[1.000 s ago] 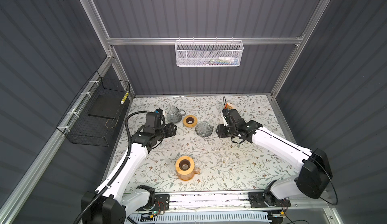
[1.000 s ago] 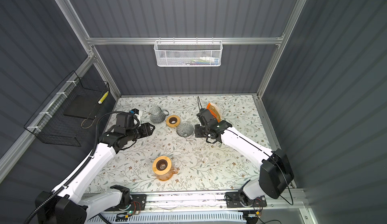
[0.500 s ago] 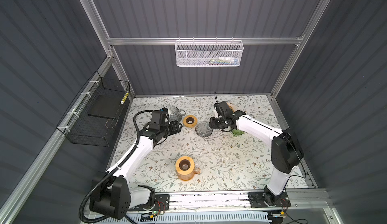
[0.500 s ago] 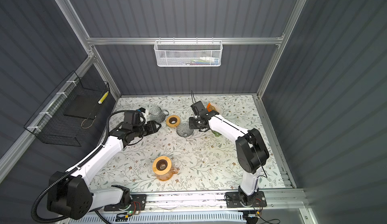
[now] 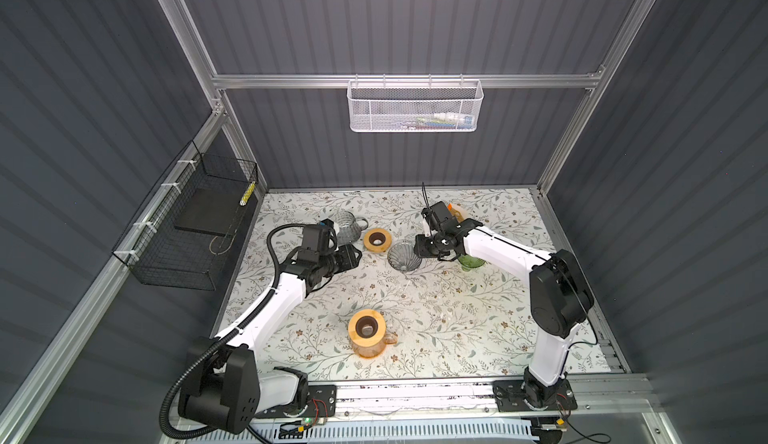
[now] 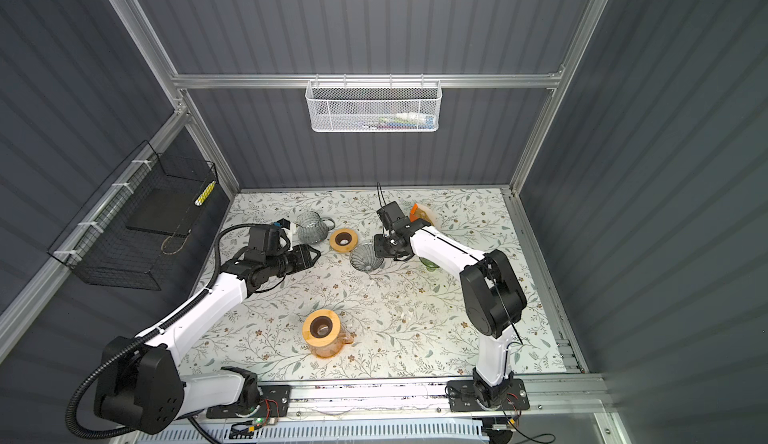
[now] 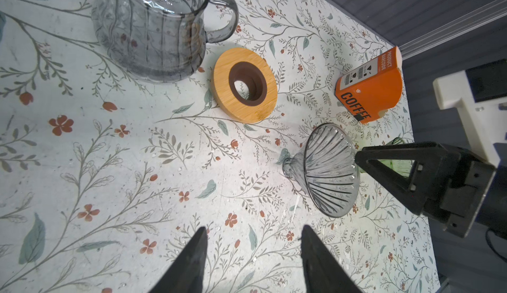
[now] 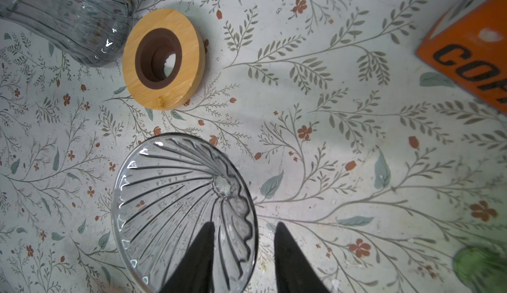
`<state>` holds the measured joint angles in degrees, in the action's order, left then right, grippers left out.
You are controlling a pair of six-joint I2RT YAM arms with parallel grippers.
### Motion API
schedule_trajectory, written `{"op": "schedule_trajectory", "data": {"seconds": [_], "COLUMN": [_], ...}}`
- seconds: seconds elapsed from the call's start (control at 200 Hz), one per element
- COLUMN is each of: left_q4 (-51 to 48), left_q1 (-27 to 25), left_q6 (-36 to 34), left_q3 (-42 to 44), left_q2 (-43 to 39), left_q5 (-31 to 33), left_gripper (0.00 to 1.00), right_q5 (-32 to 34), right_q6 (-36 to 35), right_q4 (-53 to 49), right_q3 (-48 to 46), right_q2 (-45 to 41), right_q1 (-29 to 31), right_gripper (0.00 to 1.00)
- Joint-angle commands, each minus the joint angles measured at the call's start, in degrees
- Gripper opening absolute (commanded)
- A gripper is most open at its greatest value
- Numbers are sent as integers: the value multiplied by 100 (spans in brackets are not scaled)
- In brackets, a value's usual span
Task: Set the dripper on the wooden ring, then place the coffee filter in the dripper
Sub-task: 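Lower the right gripper over the clear ribbed glass dripper and grip its rim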
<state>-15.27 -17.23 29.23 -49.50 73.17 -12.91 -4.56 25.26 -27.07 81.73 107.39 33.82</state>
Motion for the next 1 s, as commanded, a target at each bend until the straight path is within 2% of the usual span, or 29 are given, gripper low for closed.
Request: {"op": "schedule_trajectory", "data": {"seconds": [0.0,0.996], "left_q4": [117,225], "left_q1": [-26,-26], "left_q6": [56,144], "left_q3": [78,179], "left_q2": [-247,-145], "left_q5": [69,-20], "left_gripper": [56,55], "right_q5": [0,7], "right_q6": [-8,67], "right_q4": [-8,17], "right_q3": [-105,-96], "right_q2": [-30,242], "right_q1": [-13,101], "right_gripper": [38,34]}}
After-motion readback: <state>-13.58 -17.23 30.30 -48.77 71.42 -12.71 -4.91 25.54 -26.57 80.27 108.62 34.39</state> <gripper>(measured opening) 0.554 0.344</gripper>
